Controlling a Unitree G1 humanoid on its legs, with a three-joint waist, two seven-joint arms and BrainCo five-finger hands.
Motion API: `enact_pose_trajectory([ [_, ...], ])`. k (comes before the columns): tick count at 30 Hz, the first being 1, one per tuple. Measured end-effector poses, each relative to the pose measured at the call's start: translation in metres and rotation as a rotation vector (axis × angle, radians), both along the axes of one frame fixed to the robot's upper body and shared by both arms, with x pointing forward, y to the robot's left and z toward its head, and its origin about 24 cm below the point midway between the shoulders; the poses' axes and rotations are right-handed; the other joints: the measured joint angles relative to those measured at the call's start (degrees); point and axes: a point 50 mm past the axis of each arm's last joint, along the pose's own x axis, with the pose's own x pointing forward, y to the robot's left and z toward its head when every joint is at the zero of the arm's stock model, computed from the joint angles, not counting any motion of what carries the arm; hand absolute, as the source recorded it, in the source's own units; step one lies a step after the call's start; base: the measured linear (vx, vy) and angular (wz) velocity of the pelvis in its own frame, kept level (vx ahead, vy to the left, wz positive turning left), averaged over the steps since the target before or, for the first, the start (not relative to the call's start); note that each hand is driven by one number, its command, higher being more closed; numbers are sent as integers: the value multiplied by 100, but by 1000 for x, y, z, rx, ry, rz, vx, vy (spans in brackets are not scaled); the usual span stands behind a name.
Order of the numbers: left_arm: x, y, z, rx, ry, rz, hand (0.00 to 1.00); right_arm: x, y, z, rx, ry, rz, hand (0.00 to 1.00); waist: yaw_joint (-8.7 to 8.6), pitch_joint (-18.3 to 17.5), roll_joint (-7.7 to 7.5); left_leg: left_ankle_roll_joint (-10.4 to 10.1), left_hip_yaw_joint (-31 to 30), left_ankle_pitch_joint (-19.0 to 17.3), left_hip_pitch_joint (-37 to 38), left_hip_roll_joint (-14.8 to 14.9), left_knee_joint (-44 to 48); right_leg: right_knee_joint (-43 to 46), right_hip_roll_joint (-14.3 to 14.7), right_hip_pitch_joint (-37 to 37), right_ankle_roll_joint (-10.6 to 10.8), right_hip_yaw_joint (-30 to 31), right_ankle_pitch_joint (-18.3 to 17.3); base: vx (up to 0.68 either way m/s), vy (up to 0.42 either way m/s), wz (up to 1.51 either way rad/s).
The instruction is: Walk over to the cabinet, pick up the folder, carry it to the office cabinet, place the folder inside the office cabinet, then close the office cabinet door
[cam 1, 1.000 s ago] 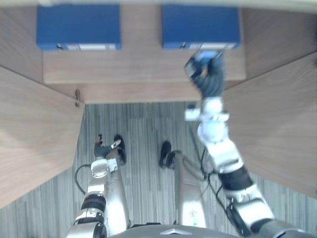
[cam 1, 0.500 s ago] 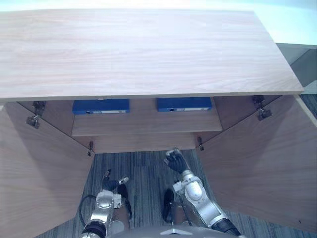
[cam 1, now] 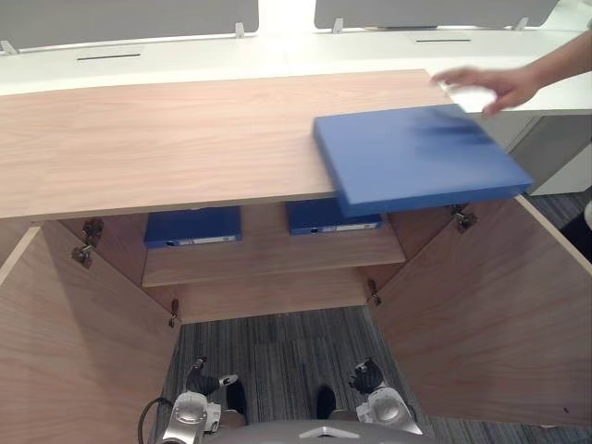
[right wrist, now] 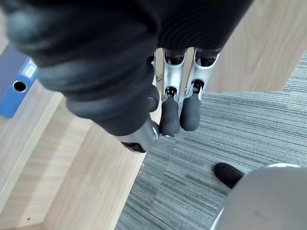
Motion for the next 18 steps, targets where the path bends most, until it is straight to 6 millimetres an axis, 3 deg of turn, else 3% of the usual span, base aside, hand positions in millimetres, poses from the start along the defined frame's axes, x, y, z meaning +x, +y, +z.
enact_pose_trajectory([
  [5, -3, 0, -2, -1, 26, 1, 0, -10, -9, -6, 55, 47, -167, 0, -1, -61, 0, 76, -19, -56, 107, -61, -4, -96, -22, 164, 10, 107, -5, 22, 32, 5],
  [11, -7, 1, -5, 1, 63, 7, 0, -28, -16, -14, 197, 89, -515, 0, -75, -90, 4, 79, 7, -136, 199, -124, -4, -162, -58, 280, 41, 163, -20, 52, 21, -2],
  [18, -10, 1, -6, -3, 76, 28, 0, -38, -20, -18, 253, 102, -680, 0, -121, -150, 11, 80, 18, -191, 291, -129, -3, -236, -51, 414, 47, 168, -15, 60, -5, -1],
])
